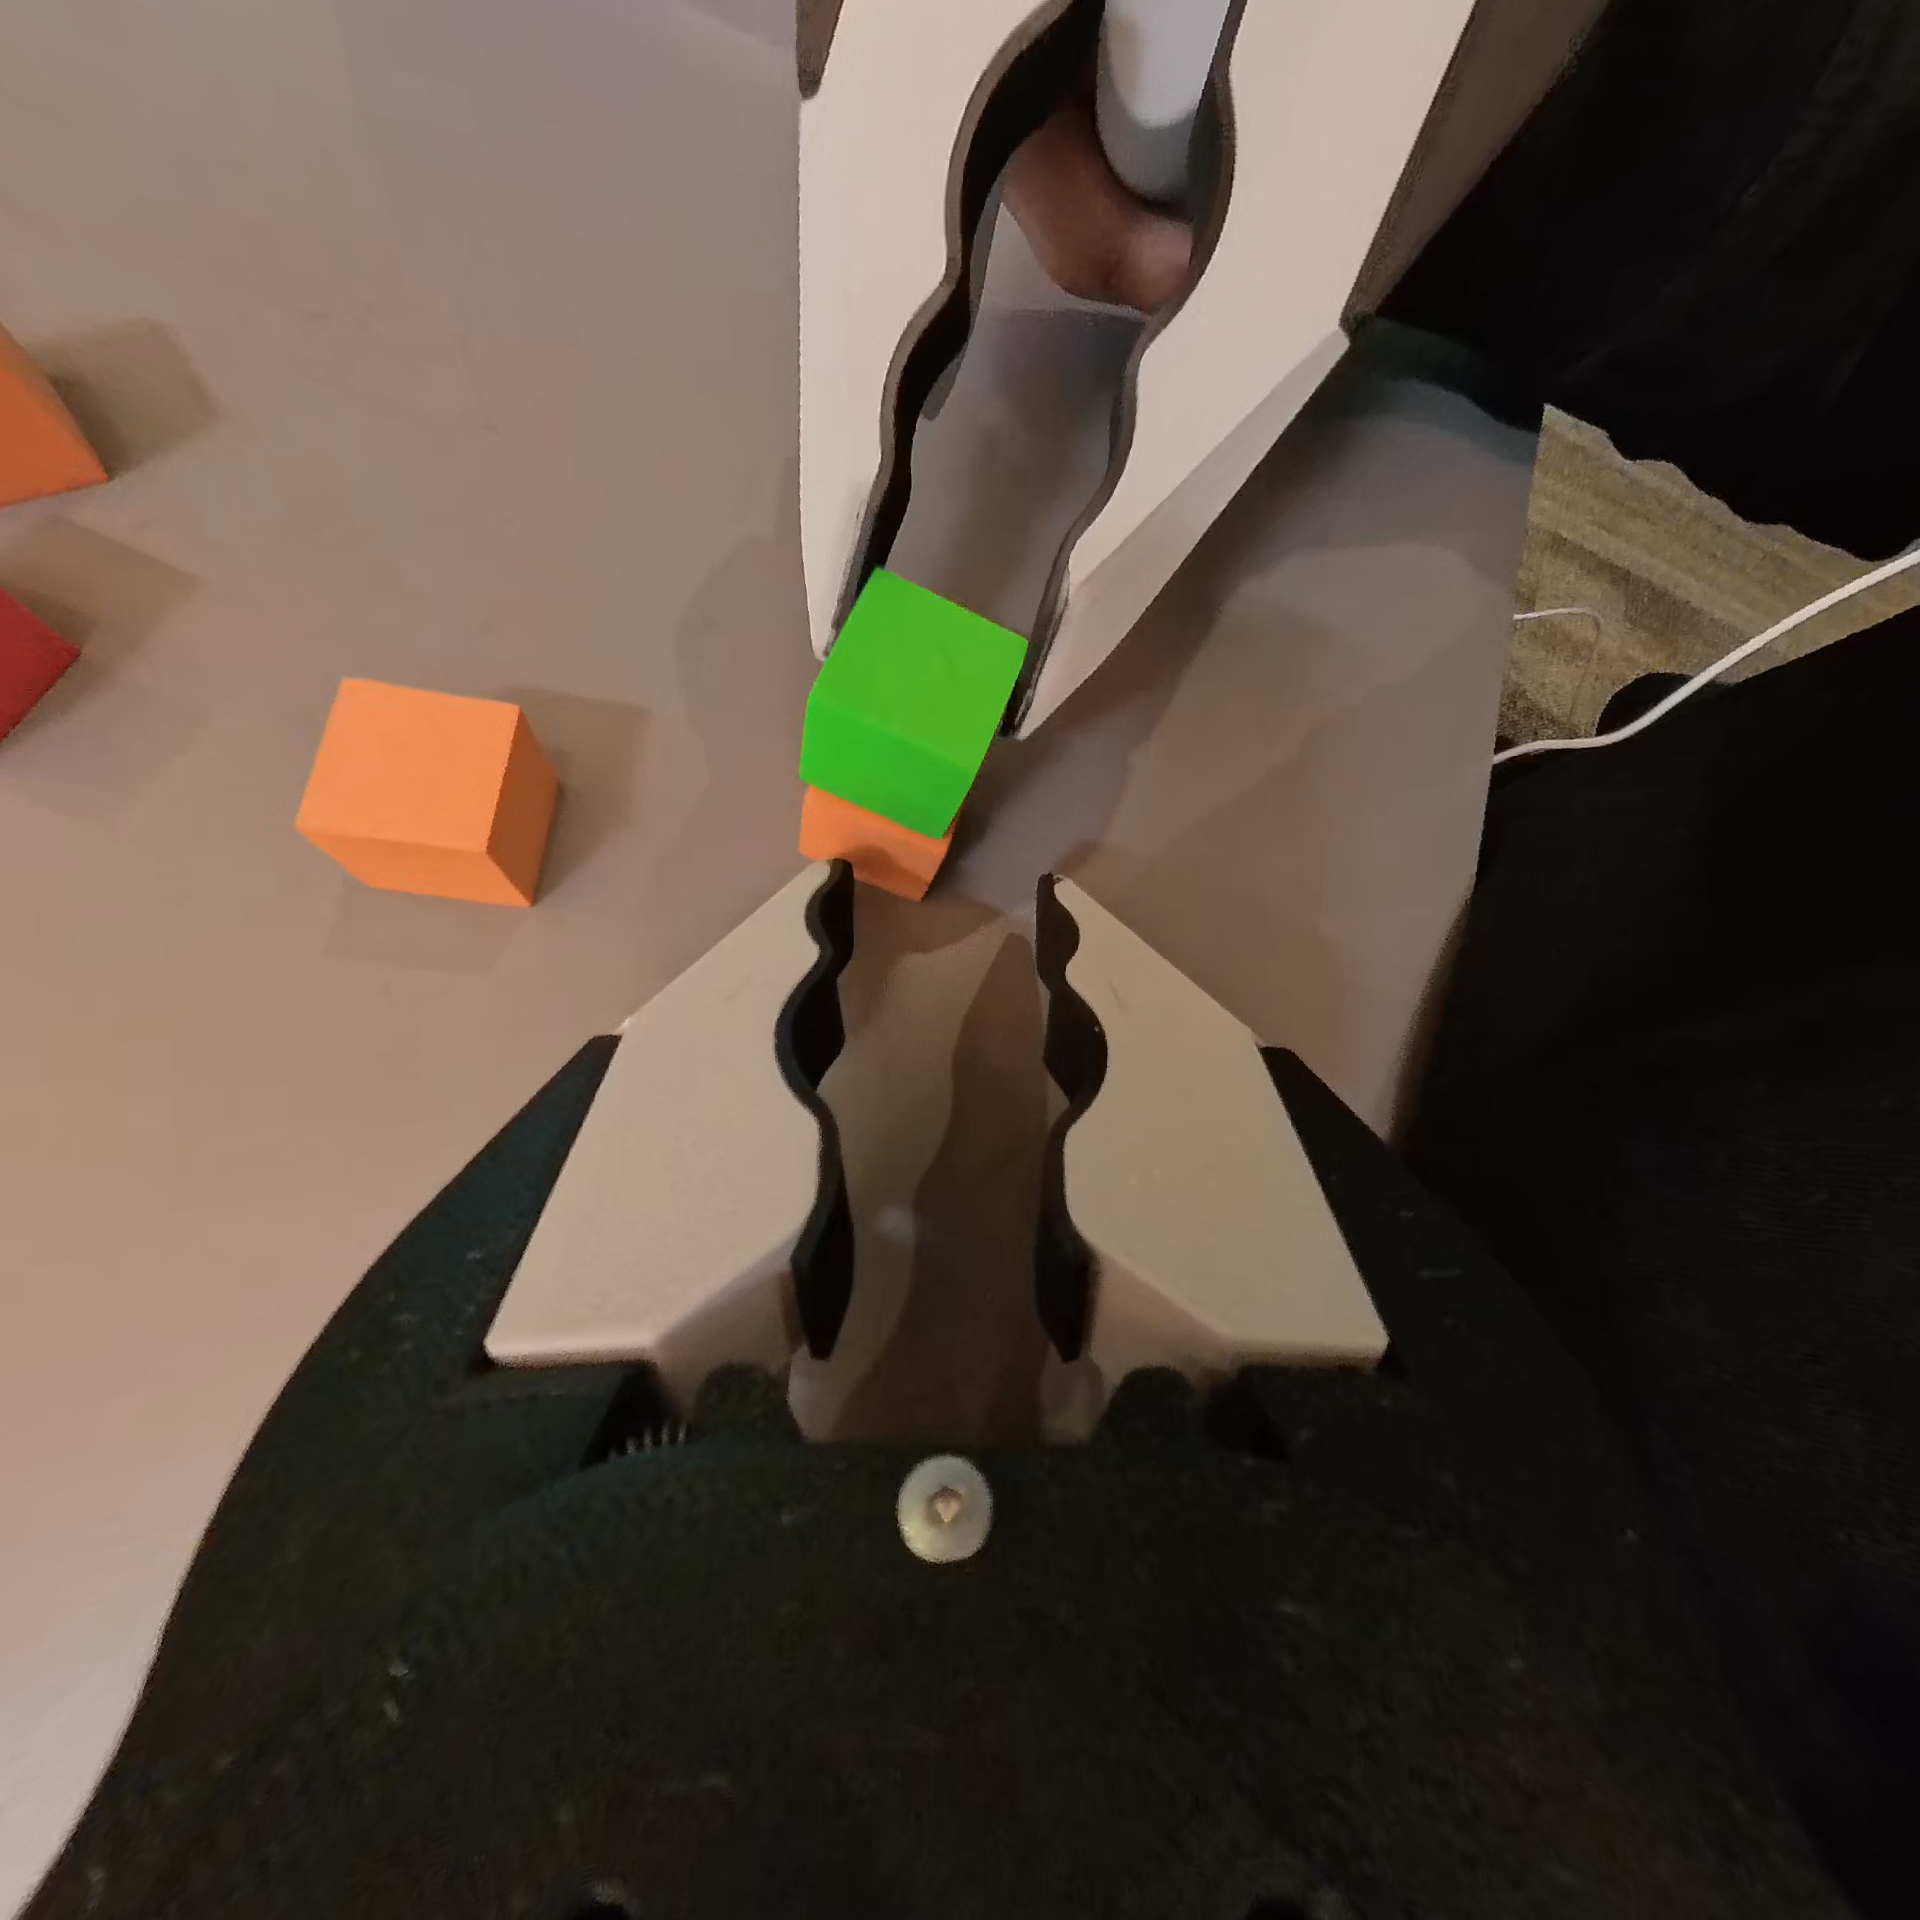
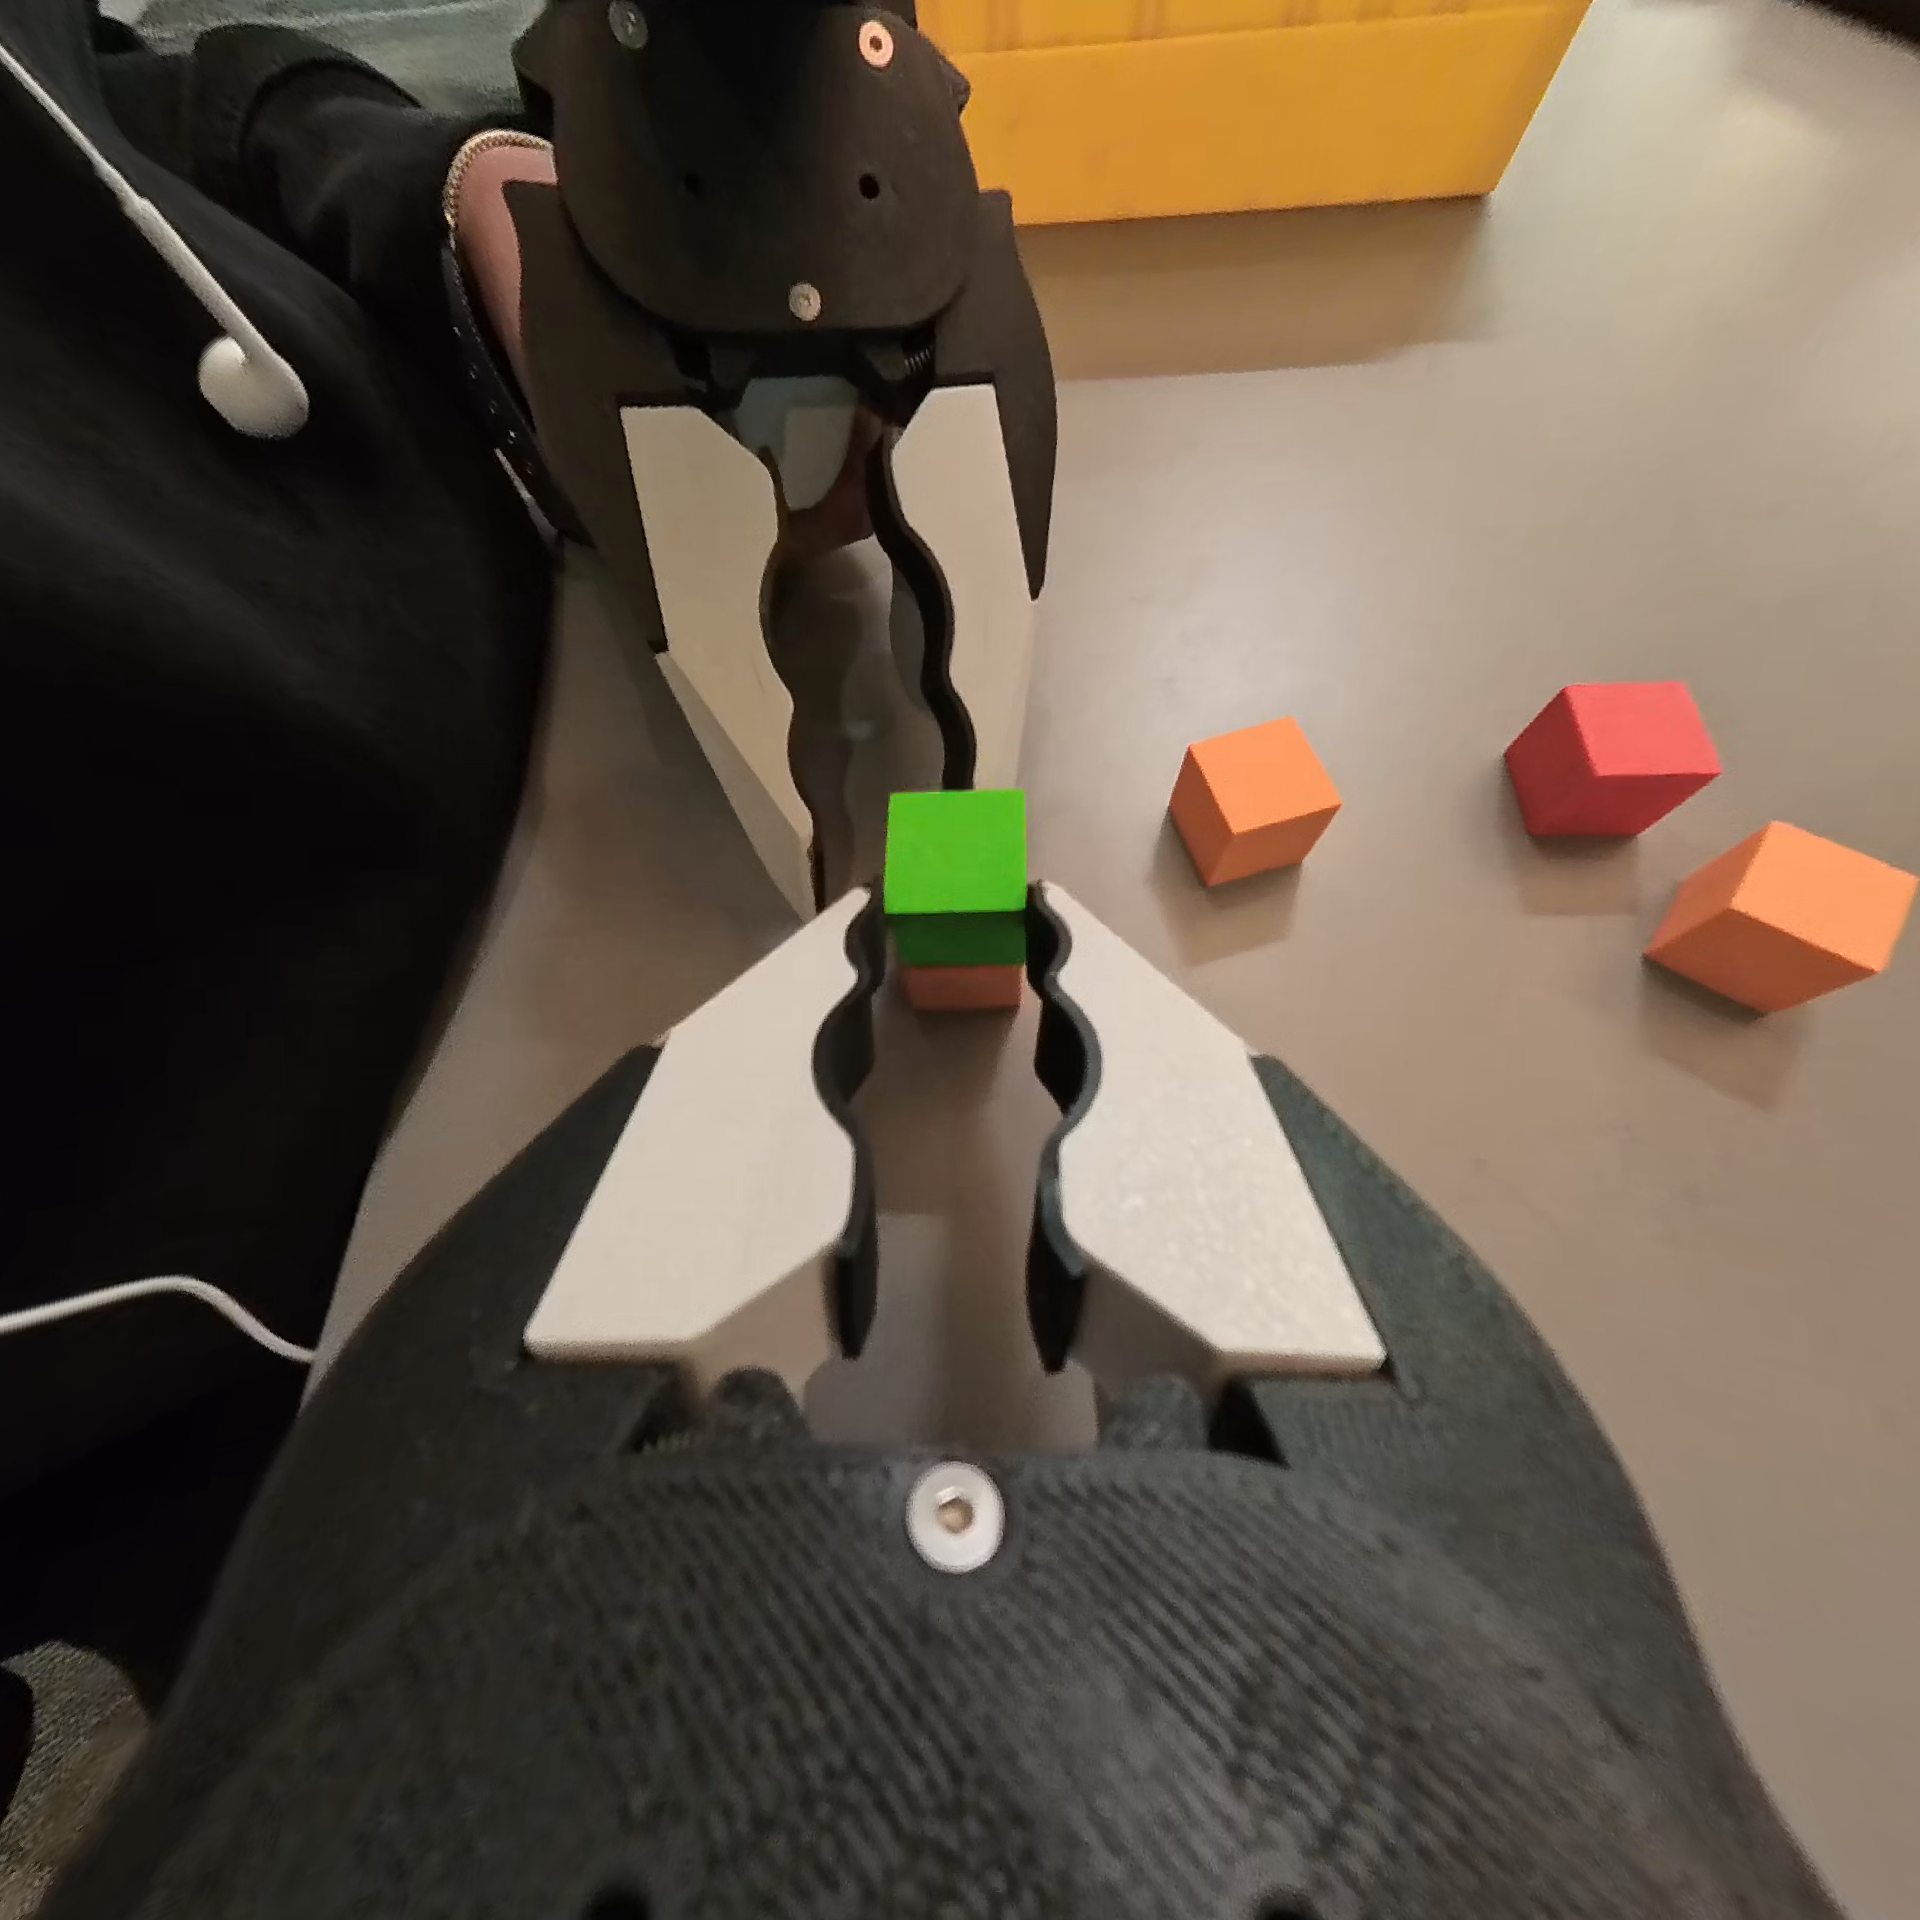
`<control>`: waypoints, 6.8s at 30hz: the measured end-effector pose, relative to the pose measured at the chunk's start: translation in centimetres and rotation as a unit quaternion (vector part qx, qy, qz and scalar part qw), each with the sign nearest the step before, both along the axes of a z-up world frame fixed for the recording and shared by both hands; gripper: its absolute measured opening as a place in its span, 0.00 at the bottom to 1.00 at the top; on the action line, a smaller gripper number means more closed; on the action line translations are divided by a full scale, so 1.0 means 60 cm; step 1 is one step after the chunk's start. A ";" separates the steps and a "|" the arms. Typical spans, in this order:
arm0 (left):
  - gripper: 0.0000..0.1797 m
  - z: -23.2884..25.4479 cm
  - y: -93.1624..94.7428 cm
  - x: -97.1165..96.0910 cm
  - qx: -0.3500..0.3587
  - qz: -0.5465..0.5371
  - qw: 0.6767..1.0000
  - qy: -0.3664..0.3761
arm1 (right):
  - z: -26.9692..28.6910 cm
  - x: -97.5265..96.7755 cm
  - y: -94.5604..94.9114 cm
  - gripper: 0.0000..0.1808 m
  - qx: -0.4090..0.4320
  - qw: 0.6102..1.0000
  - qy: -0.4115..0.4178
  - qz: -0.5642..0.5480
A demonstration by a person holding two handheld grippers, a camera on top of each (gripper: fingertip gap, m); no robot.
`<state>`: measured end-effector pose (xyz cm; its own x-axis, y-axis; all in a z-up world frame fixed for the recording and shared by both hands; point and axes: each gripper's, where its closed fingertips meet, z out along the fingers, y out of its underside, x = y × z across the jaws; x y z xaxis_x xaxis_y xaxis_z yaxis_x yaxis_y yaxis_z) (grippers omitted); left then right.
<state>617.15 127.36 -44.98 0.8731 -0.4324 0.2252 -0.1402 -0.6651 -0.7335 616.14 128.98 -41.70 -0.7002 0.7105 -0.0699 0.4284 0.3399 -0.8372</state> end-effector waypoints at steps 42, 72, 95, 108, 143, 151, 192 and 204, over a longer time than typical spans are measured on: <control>0.29 0.014 0.072 -0.131 0.048 0.120 0.990 0.048 | 0.015 -0.125 0.165 0.28 -0.077 0.969 0.034 -0.232; 0.14 0.067 0.022 -0.127 0.115 0.118 0.985 0.055 | 0.059 0.005 0.000 0.13 -0.048 0.998 0.032 -0.013; 0.14 0.071 0.017 -0.120 0.119 0.115 0.985 0.051 | 0.053 -0.002 -0.008 0.13 -0.027 0.999 0.008 0.032; 0.14 0.071 0.016 -0.120 0.118 0.115 0.985 0.055 | 0.051 -0.005 -0.009 0.13 -0.029 0.999 0.003 0.028; 0.14 0.123 0.016 -0.081 0.153 0.084 0.985 -0.001 | 0.041 -0.009 -0.007 0.23 -0.024 0.999 0.036 0.020; 0.14 0.121 0.010 -0.089 0.155 0.092 0.984 -0.005 | 0.081 -0.018 0.046 0.16 -0.082 0.991 0.078 -0.074; 0.14 0.114 0.011 -0.085 0.165 0.096 0.982 0.006 | 0.064 -0.003 0.019 0.14 0.006 0.986 0.011 -0.165; 0.14 0.108 0.008 -0.090 0.165 0.101 0.981 0.000 | 0.050 -0.001 -0.002 0.14 0.019 0.987 0.018 -0.160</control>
<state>611.78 127.83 -38.47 0.9488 -0.2989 0.1020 -0.0298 -0.4064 -0.9132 616.08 128.86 -38.72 -0.4409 0.8974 -0.0179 0.4900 0.2239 -0.8425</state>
